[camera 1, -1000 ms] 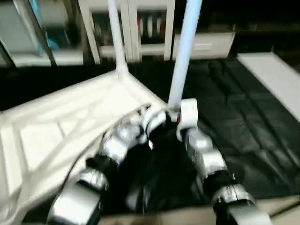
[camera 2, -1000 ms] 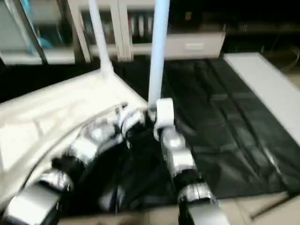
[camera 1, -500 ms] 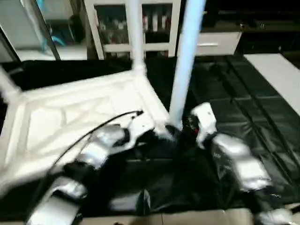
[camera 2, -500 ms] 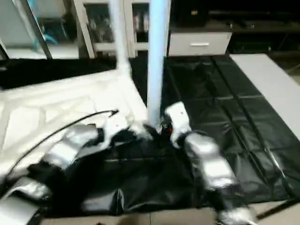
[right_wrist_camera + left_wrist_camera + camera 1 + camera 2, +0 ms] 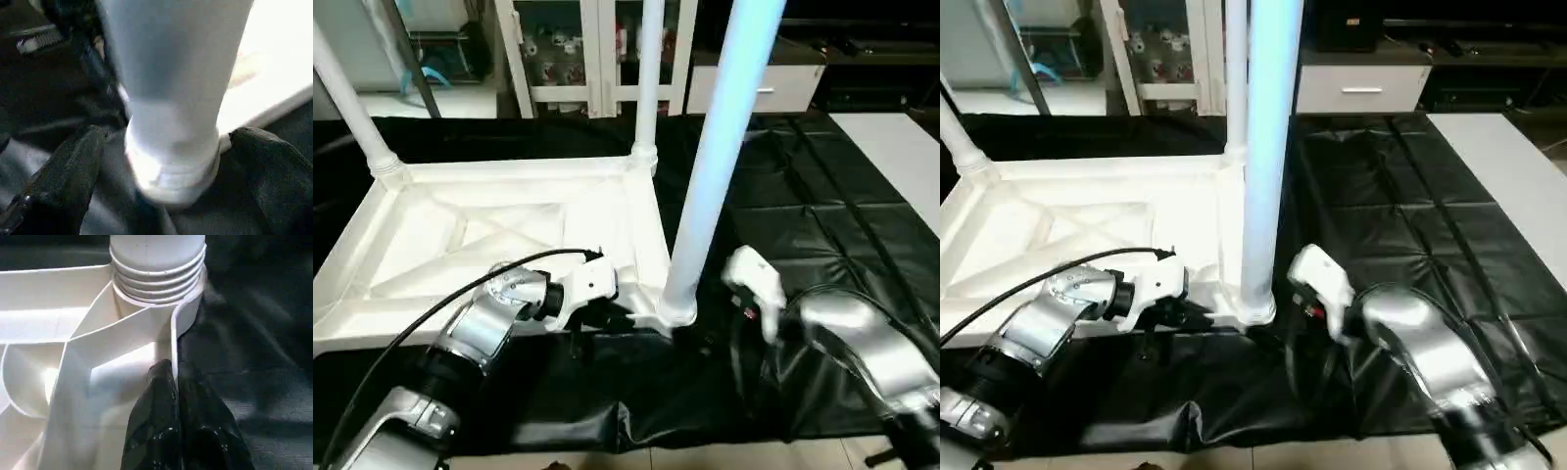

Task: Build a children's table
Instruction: Rotate leg to tighten

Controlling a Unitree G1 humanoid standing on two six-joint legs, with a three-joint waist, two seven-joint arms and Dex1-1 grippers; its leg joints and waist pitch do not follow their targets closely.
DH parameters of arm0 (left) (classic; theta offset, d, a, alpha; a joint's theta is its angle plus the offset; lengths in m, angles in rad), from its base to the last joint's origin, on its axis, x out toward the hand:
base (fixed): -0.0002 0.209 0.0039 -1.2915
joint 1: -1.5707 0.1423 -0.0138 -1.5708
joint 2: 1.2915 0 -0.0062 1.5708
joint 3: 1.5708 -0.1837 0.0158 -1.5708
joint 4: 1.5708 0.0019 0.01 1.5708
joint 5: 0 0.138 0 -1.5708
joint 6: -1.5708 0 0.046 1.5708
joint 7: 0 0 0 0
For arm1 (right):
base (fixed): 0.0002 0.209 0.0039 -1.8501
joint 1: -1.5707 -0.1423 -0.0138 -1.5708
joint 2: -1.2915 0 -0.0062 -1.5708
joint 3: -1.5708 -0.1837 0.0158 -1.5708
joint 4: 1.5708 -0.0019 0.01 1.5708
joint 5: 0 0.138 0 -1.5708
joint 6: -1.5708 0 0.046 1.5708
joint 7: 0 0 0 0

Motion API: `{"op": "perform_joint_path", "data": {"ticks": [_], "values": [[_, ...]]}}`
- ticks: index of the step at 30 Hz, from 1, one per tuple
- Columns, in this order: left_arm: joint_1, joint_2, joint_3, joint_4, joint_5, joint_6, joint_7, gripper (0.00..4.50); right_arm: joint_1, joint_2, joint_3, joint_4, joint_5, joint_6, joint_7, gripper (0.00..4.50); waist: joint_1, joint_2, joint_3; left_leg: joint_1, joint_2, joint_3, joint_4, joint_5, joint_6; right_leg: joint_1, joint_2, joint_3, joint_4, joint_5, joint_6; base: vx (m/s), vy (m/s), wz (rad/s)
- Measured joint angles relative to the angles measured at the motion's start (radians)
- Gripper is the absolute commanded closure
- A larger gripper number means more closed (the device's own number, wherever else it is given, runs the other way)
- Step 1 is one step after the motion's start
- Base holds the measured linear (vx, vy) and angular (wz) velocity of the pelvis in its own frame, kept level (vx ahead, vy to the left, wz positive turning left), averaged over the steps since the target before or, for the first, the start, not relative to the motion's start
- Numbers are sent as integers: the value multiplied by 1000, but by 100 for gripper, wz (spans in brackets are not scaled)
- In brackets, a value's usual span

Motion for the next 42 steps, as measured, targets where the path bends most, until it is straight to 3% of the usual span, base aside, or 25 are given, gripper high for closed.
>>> {"op": "perform_joint_path", "data": {"ticks": [8,9,15,27,36,40,42], "values": [[0,3,-7,-9,1,11,-8,450,-46,19,28,61,-37,-14,19,3,2,-2,1,0,0,2,0,0,1,0,0,1,0,0,0,0,0,0],[0,4,-7,-10,1,11,-8,450,-46,17,30,63,-39,-15,26,32,2,-3,2,0,1,2,0,0,1,0,0,1,0,0,0,0,0,0],[0,12,-10,-19,1,13,-8,450,-46,13,47,78,-40,-32,48,61,1,-5,3,1,1,3,0,0,1,0,0,1,1,0,0,0,0,0],[0,15,-14,-24,0,18,-8,450,-46,9,47,82,-47,-36,63,167,2,-6,4,1,1,3,1,0,1,-1,0,0,2,0,0,0,0,0],[2,18,-16,-28,0,23,-8,450,-48,14,45,96,-47,-48,72,178,1,-6,3,1,2,3,2,0,1,0,0,0,3,0,0,0,0,0],[0,19,-2,-21,4,40,20,450,-48,90,19,145,-51,-59,-8,180,-11,-8,3,4,3,3,4,1,0,0,1,1,7,1,-1,0,0,0],[-17,-8,17,17,22,53,84,450,-51,161,-19,193,-56,-67,-119,181,-18,-9,4,6,3,3,4,1,-7,0,1,2,9,4,-6,0,0,0]]}}
